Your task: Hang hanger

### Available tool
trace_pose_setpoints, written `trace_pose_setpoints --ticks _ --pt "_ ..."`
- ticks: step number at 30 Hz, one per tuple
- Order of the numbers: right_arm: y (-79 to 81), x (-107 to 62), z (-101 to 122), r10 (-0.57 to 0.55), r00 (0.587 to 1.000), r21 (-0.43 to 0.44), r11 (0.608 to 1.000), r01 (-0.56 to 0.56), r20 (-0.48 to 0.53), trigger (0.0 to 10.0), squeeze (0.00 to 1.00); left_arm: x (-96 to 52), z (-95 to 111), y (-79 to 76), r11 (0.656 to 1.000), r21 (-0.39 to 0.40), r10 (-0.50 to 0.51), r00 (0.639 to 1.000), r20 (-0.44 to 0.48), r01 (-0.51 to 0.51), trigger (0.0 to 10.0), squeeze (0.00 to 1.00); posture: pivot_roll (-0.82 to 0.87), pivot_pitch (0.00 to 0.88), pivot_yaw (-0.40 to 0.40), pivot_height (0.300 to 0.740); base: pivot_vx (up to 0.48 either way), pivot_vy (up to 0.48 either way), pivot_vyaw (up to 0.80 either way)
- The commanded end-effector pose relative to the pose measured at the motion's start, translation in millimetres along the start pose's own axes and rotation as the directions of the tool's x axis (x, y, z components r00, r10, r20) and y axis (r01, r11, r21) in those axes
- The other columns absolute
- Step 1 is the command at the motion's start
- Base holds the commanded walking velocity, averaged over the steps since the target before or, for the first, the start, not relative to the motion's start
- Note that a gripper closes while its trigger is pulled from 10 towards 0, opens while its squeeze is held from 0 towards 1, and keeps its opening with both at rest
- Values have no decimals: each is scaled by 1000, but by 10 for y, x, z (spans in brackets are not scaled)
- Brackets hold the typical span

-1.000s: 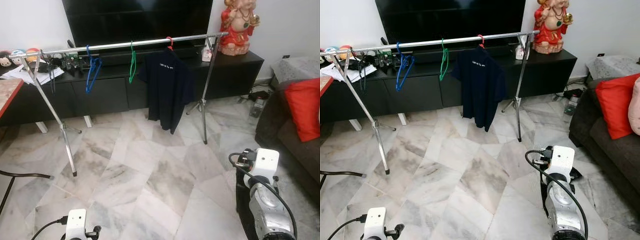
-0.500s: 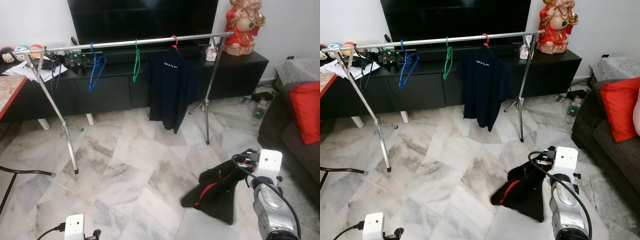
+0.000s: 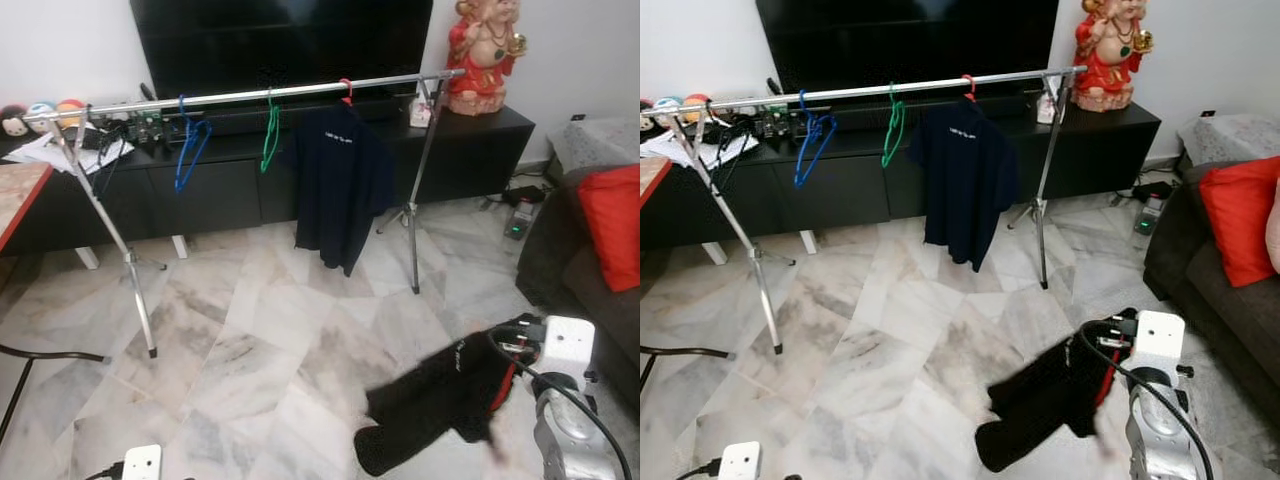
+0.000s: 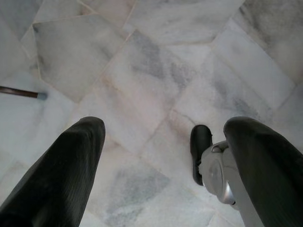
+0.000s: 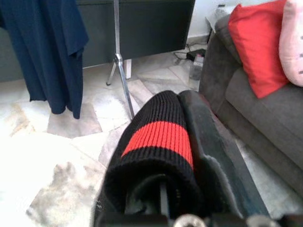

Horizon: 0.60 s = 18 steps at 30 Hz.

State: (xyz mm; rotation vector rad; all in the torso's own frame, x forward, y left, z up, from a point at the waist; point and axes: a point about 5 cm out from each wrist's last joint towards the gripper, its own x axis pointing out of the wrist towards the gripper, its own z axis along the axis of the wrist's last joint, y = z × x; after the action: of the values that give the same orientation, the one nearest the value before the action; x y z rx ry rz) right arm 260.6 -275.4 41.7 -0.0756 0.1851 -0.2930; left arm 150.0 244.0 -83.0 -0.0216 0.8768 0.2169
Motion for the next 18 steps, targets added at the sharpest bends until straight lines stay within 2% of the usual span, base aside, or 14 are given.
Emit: trace_pose_setpoints --ticks 1,4,11,18 --pt "15 42 129 6 998 28 1000 -8 58 10000 0 -8 -16 -2 1000 -4 -2 1000 5 2 10000 0 -34 0 -8 716 0 0 0" --pt "62 51 162 47 996 37 998 -49 71 10000 0 -17 -23 3 1000 -5 -5 1000 16 5 10000 0 -29 0 -21 716 0 0 0" --pt "37 -14 123 34 998 49 998 -37 56 10000 0 -27 -72 12 1000 3 -10 1000 -14 10 10000 0 -39 0 -11 716 91 0 0" --pt "67 -24 113 49 998 46 998 -51 45 10000 0 -30 -59 15 1000 2 -6 1000 5 6 10000 0 -34 8 -18 716 46 0 0"
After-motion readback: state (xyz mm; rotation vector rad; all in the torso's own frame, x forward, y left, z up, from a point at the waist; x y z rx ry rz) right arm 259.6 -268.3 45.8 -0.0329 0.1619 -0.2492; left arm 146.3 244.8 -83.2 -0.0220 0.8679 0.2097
